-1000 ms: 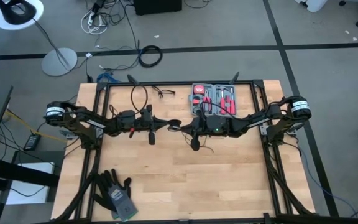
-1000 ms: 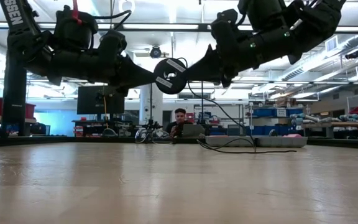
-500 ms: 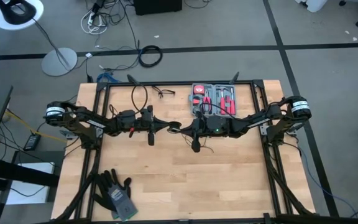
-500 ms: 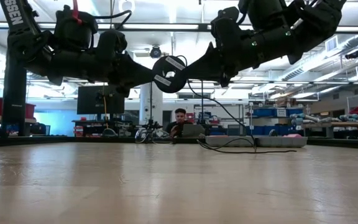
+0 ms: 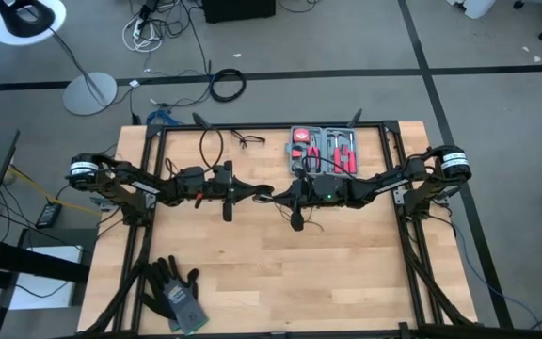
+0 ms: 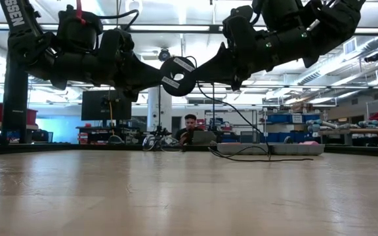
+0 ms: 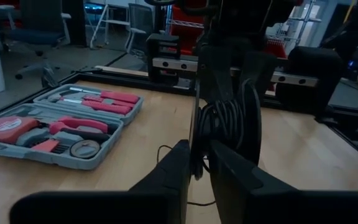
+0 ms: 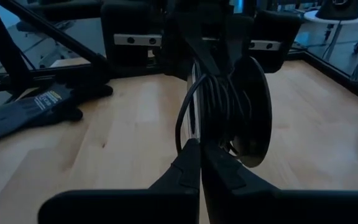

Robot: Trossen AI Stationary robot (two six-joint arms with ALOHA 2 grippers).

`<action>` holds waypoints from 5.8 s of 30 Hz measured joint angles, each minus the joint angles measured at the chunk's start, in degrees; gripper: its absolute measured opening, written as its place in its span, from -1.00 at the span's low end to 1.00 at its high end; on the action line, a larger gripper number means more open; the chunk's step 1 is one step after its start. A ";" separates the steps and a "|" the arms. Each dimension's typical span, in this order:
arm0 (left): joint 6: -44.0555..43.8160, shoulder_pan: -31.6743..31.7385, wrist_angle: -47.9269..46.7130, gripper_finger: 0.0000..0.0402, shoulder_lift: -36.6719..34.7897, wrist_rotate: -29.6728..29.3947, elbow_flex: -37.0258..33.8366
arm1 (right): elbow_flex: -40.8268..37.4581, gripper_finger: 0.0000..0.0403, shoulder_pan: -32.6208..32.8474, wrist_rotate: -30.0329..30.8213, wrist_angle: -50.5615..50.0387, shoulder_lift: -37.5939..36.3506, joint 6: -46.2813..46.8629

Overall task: Coil cords
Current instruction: Coil the black wire onto the spool

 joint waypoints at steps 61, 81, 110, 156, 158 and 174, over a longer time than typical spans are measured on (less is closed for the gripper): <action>17.76 -11.31 3.32 -1.00 1.41 -36.14 -2.54 | 0.02 -0.97 12.20 24.39 -50.58 -16.26 25.97; 16.65 -11.69 3.09 -1.00 2.29 -35.20 -0.96 | -3.78 -0.76 12.20 24.83 -25.61 -8.19 23.08; 14.48 -11.69 2.92 -1.00 2.29 -31.74 -1.01 | -3.72 -0.98 9.02 34.55 -7.28 4.28 15.89; 2.96 -9.81 -7.78 -1.00 4.89 -29.91 3.74 | 12.13 -0.82 1.33 24.55 -38.92 3.19 8.06; 2.22 -9.81 -2.77 -1.00 3.57 -29.87 1.63 | 11.71 -0.78 1.82 24.63 -39.29 3.15 8.64; -1.87 -9.66 17.01 -1.00 2.14 -30.34 -9.05 | -9.56 -0.71 10.70 27.62 -25.71 -10.48 15.58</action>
